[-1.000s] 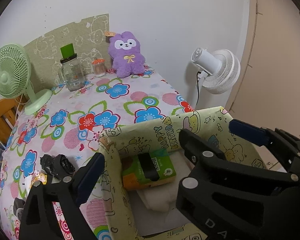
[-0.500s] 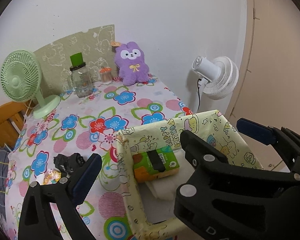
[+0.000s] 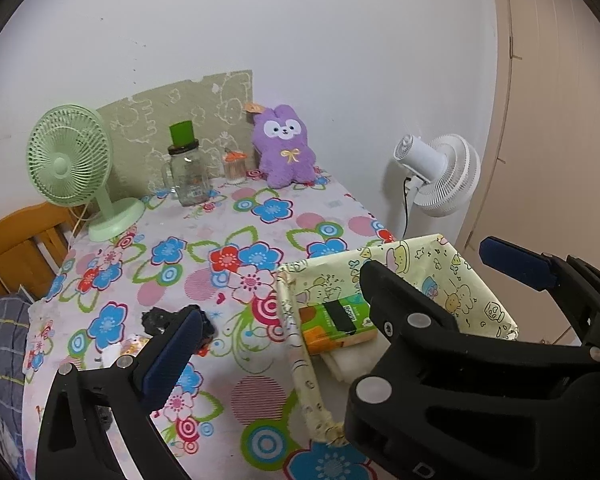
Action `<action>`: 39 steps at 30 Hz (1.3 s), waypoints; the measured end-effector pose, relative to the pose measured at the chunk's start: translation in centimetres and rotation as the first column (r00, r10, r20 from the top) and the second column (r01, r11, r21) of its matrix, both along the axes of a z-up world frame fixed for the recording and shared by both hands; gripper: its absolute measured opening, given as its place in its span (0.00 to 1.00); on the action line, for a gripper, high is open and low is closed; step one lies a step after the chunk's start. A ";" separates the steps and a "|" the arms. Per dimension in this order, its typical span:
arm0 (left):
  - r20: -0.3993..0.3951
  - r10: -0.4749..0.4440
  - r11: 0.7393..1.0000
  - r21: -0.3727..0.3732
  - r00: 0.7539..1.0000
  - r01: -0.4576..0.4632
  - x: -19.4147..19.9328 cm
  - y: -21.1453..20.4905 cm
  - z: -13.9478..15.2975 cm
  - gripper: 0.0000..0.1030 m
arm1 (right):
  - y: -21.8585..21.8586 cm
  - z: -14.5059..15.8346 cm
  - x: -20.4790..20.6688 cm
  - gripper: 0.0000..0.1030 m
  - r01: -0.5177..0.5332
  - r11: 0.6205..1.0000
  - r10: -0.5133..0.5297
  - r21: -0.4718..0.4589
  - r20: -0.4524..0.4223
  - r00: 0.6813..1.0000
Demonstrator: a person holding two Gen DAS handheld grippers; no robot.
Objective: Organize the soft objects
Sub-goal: 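Lower the tissue pack and wipes into the paper box and open both tools, then withdraw both tools from the box toward the grey pouch and white sock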
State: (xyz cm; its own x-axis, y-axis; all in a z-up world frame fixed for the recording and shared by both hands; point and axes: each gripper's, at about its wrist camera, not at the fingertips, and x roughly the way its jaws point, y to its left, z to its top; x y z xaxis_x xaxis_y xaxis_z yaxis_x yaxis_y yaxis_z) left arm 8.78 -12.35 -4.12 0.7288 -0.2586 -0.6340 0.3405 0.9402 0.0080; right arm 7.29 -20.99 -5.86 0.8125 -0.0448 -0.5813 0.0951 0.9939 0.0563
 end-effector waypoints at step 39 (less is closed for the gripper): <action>0.078 0.115 0.993 -0.020 0.990 -0.113 -2.1 10.2 1.6 1.00 | 10.3 2.0 -1.3 0.94 -0.074 0.997 0.075 -0.018 0.059 0.995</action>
